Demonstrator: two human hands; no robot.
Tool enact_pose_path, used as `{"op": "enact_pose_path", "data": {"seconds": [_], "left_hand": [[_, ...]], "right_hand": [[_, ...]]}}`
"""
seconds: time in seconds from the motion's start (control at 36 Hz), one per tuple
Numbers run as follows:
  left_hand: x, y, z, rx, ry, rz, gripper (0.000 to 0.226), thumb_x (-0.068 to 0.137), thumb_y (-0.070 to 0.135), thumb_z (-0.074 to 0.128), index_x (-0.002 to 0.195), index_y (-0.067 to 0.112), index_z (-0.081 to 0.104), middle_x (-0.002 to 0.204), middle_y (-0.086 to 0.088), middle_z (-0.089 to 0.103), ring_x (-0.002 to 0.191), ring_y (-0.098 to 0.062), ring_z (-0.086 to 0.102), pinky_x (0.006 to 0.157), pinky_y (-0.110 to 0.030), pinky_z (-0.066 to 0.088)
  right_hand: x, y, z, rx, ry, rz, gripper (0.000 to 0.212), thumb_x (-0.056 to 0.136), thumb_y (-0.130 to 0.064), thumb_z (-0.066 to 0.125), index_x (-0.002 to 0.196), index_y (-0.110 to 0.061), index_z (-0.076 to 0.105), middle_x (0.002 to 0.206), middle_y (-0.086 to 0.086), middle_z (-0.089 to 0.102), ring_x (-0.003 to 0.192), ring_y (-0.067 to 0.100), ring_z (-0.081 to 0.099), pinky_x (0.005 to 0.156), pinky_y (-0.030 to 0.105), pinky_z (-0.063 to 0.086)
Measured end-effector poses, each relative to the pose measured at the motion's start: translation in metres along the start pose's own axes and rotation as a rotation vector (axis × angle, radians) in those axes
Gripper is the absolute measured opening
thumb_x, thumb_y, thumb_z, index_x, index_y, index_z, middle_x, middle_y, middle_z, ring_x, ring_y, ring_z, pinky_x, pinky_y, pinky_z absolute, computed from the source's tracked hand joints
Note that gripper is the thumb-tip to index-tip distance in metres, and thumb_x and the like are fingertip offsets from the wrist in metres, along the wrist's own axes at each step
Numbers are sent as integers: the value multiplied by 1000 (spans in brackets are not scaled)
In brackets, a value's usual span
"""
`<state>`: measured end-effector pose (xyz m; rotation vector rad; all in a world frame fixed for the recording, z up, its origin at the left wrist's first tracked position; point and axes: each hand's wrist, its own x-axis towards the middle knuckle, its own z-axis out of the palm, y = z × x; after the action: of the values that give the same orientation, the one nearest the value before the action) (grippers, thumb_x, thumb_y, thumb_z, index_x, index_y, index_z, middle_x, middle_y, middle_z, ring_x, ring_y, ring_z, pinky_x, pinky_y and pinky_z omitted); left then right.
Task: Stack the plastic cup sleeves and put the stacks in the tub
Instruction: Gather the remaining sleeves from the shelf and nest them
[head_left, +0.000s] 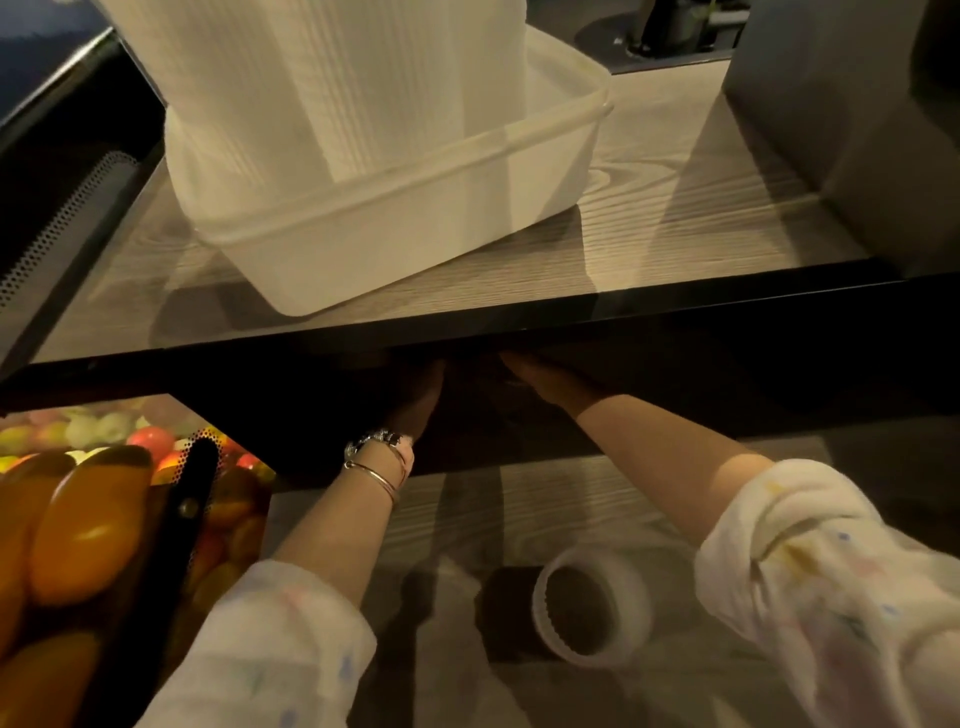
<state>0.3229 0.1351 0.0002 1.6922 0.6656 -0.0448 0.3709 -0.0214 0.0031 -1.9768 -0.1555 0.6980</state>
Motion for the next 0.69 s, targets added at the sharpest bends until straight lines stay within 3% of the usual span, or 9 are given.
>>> {"op": "enact_pose_path", "data": {"seconds": [0.08,0.17,0.28,0.36,0.42,0.44,0.53,0.61,0.69], "left_hand": [[-7,-8,4,-71,5,-22,52,94,35,50,140,14,36,145,-7,37,129,-25,40,110,-41,31],[-18,-15,10,-69,28,77,53,83,16,67,130,8,44,133,-7,47,112,-16,48,87,-22,44],[-40,-29,24,-213,76,110,65,68,-28,60,127,-13,38,122,-26,49,104,-30,54,101,-45,40],[-61,-56,28,-135,47,116,66,65,-18,71,121,6,47,114,-7,57,100,-14,55,85,-20,48],[-77,-76,29,-26,-22,117,65,68,-5,76,118,21,45,105,11,53,95,-3,53,68,-6,46],[-83,-84,29,18,-51,138,66,68,-2,77,119,24,43,103,14,51,93,0,52,65,-4,45],[-95,-102,33,105,-123,194,74,70,3,77,130,20,37,111,13,48,96,3,50,74,-4,44],[-102,-107,35,102,-129,150,73,75,8,75,136,17,38,128,2,49,108,-6,50,87,-16,44],[-103,-105,37,68,-120,118,72,77,11,74,137,23,36,135,4,45,115,-7,47,91,-22,43]], "right_hand": [[-8,-2,7,41,41,-81,48,98,-28,43,139,-4,36,146,14,37,135,27,34,102,23,29],[-18,-4,16,101,101,-136,46,87,-11,62,129,0,47,133,17,50,125,29,46,102,27,37],[-37,25,26,246,140,-230,79,67,12,70,136,9,31,132,21,44,121,34,45,78,10,49],[-53,58,30,131,136,-329,90,60,8,79,137,3,32,129,7,44,122,19,43,95,10,41],[-59,78,28,13,135,-384,81,61,-7,85,131,-15,44,124,-11,47,122,2,42,96,0,29],[-63,88,28,-36,110,-398,74,63,-13,85,125,-26,46,120,-18,48,119,-5,44,95,1,32],[-74,106,30,-134,95,-323,62,67,-27,81,117,-41,48,117,-21,52,114,-5,49,95,18,44],[-81,108,33,-118,110,-265,58,66,-36,77,112,-53,47,114,-33,52,109,-17,47,78,4,40],[-84,100,32,-80,93,-235,58,66,-35,79,110,-55,47,111,-36,53,105,-20,48,70,-1,40]]}}
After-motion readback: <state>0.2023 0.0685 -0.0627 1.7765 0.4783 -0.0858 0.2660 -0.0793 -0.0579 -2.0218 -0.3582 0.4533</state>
